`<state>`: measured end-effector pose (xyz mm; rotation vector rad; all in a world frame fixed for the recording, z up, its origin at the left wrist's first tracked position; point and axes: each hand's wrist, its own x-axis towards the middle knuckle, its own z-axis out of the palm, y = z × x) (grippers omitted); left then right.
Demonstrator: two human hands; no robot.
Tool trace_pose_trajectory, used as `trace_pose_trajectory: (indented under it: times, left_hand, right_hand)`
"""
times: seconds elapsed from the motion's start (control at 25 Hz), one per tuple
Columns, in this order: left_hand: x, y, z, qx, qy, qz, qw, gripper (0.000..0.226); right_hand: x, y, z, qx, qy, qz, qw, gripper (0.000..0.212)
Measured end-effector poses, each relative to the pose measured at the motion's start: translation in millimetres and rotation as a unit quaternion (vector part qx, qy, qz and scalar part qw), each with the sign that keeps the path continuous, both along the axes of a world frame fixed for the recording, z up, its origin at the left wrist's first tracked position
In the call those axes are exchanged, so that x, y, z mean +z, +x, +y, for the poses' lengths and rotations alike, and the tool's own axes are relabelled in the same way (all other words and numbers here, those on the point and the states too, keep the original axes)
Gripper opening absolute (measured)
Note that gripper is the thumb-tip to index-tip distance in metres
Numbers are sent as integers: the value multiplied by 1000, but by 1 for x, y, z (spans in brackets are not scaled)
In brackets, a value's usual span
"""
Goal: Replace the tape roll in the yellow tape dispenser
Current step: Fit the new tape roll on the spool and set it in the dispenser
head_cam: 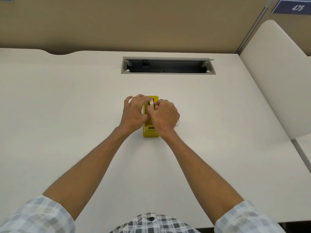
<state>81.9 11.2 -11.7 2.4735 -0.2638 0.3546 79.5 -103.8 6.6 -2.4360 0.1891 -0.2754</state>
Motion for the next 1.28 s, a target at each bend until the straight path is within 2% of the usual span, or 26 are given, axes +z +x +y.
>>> trace_pose_trajectory:
  times: [0.56,0.68,1.04,1.28]
  left_hand:
    - [-4,11,7,-35,38,33,998,35]
    - [-5,9,6,-41,38,35,998,37]
    - [-4,0,6,-46,33,51,997,48]
    - [-6,1,8,-46,32,50,997,37]
  right_hand:
    - [-5,6,-1,13,-37,22,999,29]
    - [-8,2,-7,36,-14,2,999,35]
    - [-21,-18,-23,122,-12,-74,990,24]
    - [-21,-25,-27,165,-60,-92,980,24]
